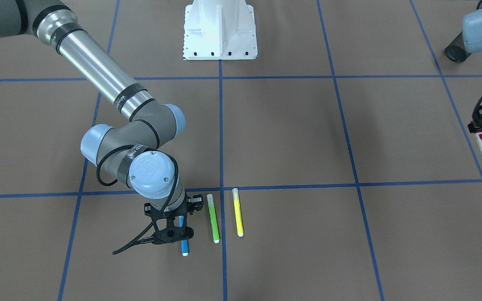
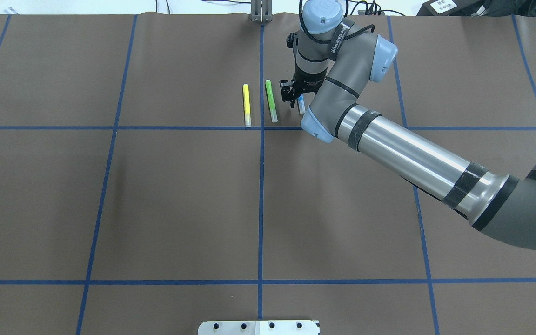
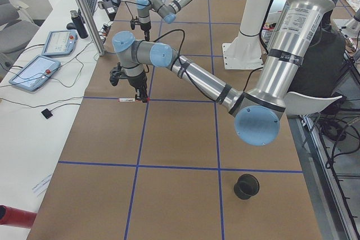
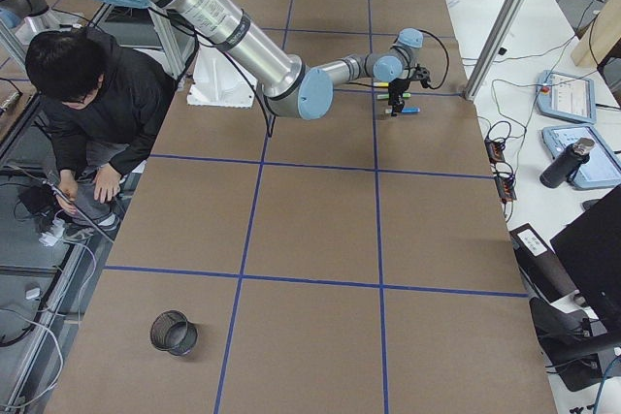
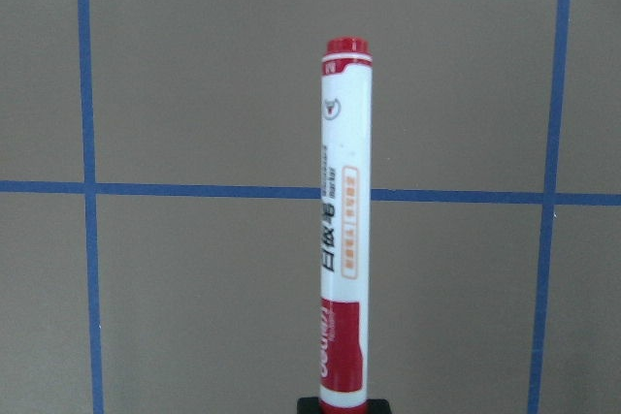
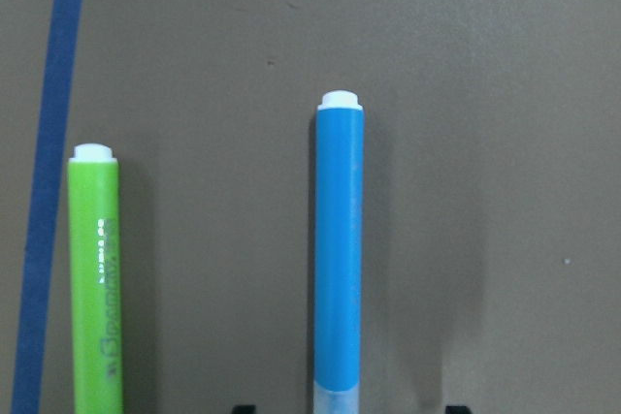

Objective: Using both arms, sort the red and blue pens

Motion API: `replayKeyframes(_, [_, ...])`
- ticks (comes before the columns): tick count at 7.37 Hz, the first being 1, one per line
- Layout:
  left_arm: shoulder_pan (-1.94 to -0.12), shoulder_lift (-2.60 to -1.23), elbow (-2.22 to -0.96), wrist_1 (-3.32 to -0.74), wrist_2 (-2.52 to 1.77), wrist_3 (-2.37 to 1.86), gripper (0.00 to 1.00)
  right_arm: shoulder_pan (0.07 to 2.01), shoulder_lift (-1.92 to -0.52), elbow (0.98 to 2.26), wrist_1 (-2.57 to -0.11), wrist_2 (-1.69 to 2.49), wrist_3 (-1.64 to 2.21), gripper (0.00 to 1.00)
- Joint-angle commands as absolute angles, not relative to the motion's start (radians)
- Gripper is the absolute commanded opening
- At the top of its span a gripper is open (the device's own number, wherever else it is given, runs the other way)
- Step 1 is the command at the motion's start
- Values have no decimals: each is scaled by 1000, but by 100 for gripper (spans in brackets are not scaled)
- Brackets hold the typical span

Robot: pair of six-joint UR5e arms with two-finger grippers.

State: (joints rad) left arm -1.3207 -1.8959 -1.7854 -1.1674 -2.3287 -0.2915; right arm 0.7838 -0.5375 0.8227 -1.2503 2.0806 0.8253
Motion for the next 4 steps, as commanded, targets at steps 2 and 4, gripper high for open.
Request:
replayKeyframes(2, [-1321,-1896,-1786,-1167,-2329,-291,0,784,-537,816,-1249,2079,825,63])
replayKeyframes(4, [-1321,-1896,-1786,-1167,-2329,-291,0,784,-537,815,-1249,2079,825,48])
